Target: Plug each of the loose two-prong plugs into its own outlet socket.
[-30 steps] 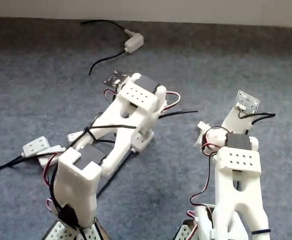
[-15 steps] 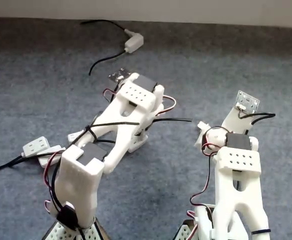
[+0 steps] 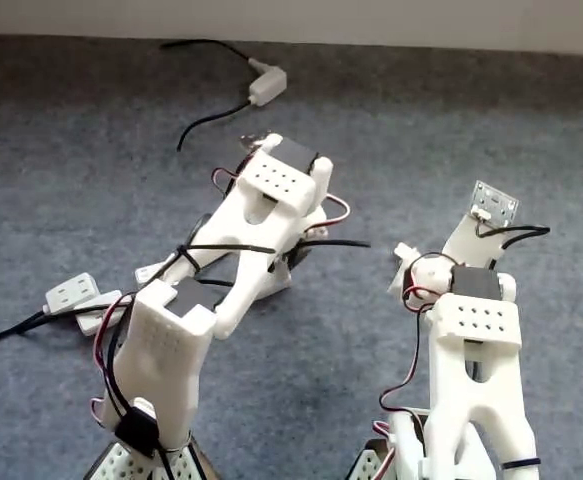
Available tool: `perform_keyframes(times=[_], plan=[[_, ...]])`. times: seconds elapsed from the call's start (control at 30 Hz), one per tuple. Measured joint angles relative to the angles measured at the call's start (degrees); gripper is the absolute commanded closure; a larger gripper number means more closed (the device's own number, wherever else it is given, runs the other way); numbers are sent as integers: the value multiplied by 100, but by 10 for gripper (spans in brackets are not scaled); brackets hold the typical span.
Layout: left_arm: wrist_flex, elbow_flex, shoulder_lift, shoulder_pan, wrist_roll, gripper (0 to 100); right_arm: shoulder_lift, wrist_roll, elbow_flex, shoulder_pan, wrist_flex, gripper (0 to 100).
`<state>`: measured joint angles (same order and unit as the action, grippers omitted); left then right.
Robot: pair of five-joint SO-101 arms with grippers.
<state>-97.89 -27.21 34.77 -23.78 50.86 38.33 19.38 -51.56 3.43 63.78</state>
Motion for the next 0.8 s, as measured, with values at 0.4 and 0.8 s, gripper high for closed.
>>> perform_keyframes(times=[0.4, 0.8], plan=[[-53, -158, 0, 9, -1776, 797, 0, 0, 0, 0, 0, 991], [-53, -396, 9, 914, -5073, 755, 0, 0, 0, 0, 0, 991]])
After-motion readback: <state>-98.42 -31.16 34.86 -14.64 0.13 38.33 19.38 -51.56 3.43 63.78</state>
